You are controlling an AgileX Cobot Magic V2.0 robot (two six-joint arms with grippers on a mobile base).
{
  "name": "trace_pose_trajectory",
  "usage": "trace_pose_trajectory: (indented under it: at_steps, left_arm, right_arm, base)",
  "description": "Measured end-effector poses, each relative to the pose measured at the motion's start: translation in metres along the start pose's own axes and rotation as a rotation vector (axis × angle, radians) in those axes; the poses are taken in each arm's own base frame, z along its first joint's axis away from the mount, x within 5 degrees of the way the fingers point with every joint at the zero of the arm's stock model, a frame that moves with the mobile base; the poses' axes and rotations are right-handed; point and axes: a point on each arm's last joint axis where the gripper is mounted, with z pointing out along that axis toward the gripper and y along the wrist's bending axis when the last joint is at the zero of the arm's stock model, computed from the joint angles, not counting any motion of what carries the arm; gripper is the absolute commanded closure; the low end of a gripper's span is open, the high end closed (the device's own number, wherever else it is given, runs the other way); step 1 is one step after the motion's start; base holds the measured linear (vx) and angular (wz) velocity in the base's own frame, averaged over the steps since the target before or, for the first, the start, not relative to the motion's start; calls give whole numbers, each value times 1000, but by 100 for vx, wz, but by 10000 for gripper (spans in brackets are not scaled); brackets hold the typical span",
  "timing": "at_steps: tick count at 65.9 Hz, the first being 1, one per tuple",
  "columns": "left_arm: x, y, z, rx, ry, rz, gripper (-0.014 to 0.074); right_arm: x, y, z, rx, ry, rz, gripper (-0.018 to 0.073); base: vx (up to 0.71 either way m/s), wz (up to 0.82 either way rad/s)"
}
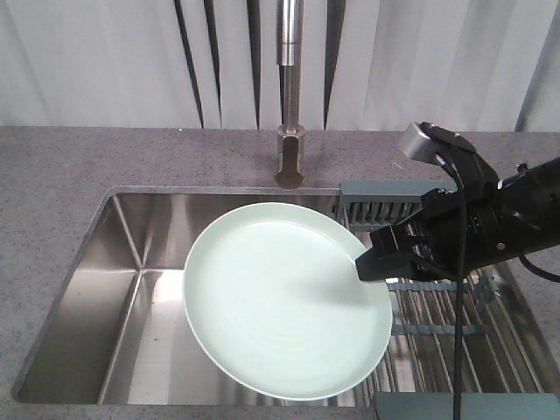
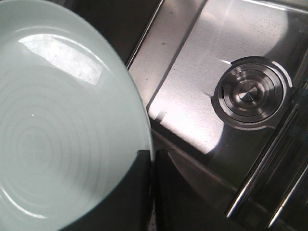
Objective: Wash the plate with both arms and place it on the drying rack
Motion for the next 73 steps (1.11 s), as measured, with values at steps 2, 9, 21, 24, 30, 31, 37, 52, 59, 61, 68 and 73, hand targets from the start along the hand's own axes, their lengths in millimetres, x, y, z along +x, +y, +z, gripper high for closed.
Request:
trace_pose_trajectory:
  at_steps: [2, 9, 21, 24, 30, 31, 37, 52, 59, 61, 68, 73]
  left_arm:
    - [0, 0, 0, 0, 0, 0, 603]
    - [0, 0, 0, 0, 0, 0, 603]
    - [0, 0, 0, 0, 0, 0, 603]
    - [0, 0, 0, 0, 0, 0, 603]
    - [0, 0, 0, 0, 0, 0, 603]
    - [0, 0, 0, 0, 0, 0, 603]
    - [0, 0, 0, 0, 0, 0, 603]
    - [0, 0, 0, 0, 0, 0, 603]
    - [0, 0, 0, 0, 0, 0, 603]
    - [0, 0, 0, 0, 0, 0, 603]
    - [0, 0, 0, 0, 0, 0, 603]
    - [0, 0, 0, 0, 0, 0, 603]
  right_arm:
    - [0, 0, 0, 0, 0, 0, 568]
    - [0, 0, 0, 0, 0, 0, 568]
    - [0, 0, 0, 0, 0, 0, 568]
    - [0, 0, 0, 0, 0, 0, 568]
    - [0, 0, 0, 0, 0, 0, 568]
    - [0, 0, 0, 0, 0, 0, 568]
    - [0, 0, 0, 0, 0, 0, 568]
    - [0, 0, 0, 0, 0, 0, 568]
    - [0, 0, 0, 0, 0, 0, 568]
    - [0, 0, 0, 0, 0, 0, 568]
    - [0, 0, 0, 0, 0, 0, 568]
    - [0, 0, 0, 0, 0, 0, 568]
  base:
    - [2, -5]
    - [2, -5]
    - [2, -4]
    - [2, -5]
    - [1, -5]
    - [1, -4]
    - [1, -3]
    - [1, -4]
    - [1, -5]
    - [1, -3]
    - [0, -1]
    - [0, 0]
